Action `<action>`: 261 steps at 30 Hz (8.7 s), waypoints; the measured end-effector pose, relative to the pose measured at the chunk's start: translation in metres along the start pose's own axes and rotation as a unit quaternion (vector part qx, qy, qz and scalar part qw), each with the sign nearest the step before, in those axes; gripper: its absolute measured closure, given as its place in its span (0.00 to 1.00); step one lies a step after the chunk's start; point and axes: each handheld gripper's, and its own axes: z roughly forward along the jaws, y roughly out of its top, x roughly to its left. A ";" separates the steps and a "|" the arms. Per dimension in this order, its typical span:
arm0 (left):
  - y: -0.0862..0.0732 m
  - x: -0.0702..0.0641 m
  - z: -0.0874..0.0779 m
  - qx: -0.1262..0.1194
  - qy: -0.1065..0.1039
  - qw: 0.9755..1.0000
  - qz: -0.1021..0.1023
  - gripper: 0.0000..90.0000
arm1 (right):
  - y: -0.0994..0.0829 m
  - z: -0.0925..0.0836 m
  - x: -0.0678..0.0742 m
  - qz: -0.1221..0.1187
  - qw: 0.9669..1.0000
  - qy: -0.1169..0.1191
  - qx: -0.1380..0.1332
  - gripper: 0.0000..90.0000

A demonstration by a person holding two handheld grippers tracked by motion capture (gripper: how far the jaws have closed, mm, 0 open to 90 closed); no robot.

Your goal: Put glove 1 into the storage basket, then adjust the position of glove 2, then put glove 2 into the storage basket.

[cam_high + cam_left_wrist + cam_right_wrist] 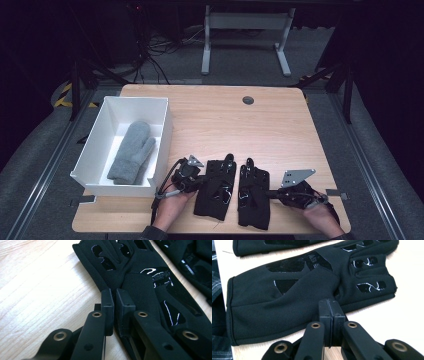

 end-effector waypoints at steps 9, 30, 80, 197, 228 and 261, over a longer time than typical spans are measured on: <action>0.003 0.002 -0.005 -0.025 -0.023 0.999 -0.015 0.96 | 0.008 0.008 0.003 -0.008 1.000 0.007 -0.002 1.00; 0.031 -0.002 -0.033 -0.106 -0.119 0.987 -0.023 0.96 | 0.021 0.023 0.009 -0.016 1.000 0.025 -0.005 1.00; 0.050 -0.036 0.006 -0.078 -0.165 0.983 0.001 0.98 | 0.053 0.049 0.016 -0.022 1.000 0.008 -0.020 1.00; 0.052 -0.007 0.030 0.080 -0.096 0.976 0.179 0.62 | -0.009 0.019 -0.044 0.065 0.991 -0.104 -0.054 0.17; 0.077 -0.021 -0.033 0.037 -0.061 0.992 0.108 0.72 | -0.009 0.020 -0.044 0.064 0.991 -0.102 -0.057 0.17; 0.093 0.025 -0.152 -0.035 0.035 0.998 0.043 0.72 | -0.007 0.024 -0.043 0.067 0.992 -0.100 -0.038 0.00</action>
